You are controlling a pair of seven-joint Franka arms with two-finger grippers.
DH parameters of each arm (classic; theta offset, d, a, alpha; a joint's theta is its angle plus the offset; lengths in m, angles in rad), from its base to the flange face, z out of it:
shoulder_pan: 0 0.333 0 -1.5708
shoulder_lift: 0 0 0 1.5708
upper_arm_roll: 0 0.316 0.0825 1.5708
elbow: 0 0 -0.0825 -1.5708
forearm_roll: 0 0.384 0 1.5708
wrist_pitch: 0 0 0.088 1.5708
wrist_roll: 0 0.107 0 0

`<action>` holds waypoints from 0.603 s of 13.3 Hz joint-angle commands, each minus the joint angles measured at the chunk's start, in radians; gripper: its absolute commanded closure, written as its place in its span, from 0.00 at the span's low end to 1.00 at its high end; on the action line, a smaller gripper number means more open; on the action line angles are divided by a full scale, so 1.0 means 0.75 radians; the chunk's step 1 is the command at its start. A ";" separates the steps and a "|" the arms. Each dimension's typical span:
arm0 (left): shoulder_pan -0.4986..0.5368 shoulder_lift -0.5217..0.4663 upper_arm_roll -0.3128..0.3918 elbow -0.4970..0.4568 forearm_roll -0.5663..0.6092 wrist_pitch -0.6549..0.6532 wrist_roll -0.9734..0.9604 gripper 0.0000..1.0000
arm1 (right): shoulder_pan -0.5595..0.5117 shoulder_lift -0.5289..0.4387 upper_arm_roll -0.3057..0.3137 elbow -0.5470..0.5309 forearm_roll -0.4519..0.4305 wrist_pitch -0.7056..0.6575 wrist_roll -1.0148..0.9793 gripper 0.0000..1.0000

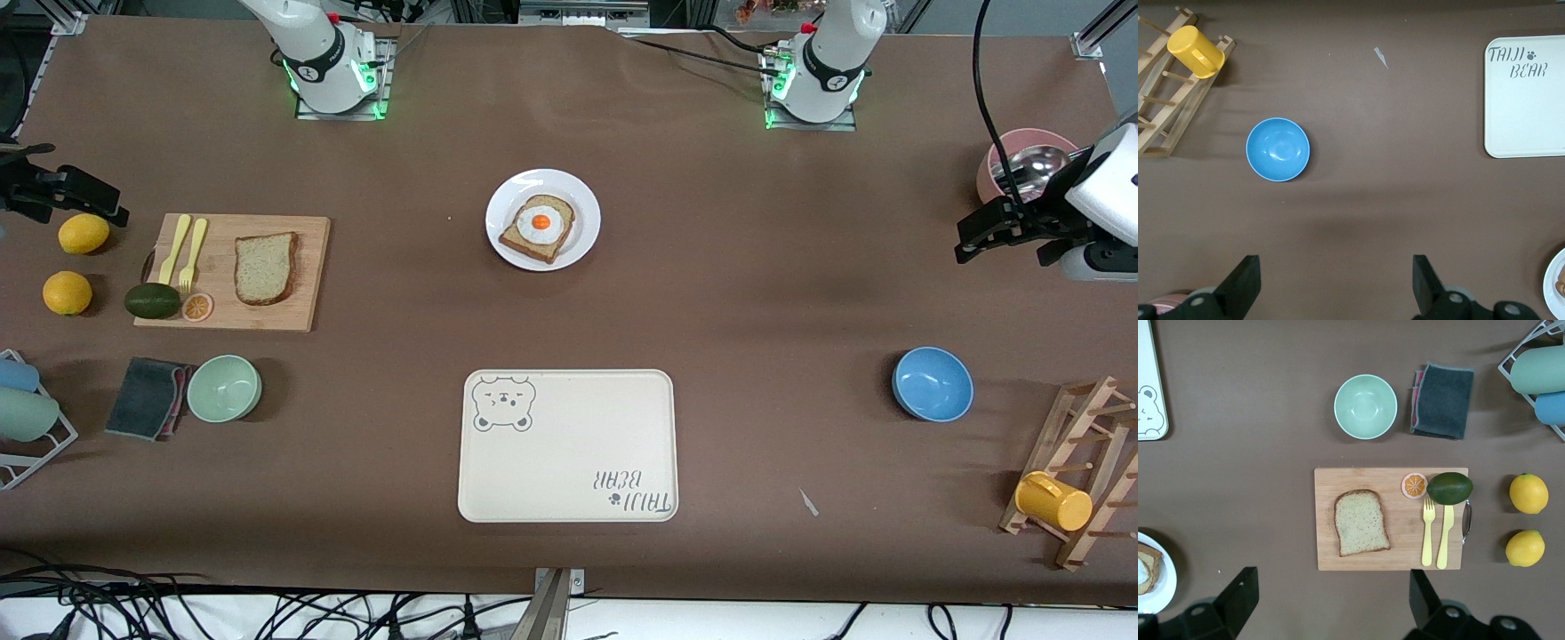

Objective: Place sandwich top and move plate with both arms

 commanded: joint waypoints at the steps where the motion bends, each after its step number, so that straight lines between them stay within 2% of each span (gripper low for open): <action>1: 0.007 0.008 0.000 0.034 0.010 -0.028 0.036 0.00 | 0.001 -0.014 -0.008 -0.004 0.023 -0.014 -0.002 0.00; 8: 0.007 0.037 -0.002 0.032 0.010 -0.027 0.034 0.00 | 0.052 0.241 0.005 -0.027 0.005 -0.104 -0.002 0.00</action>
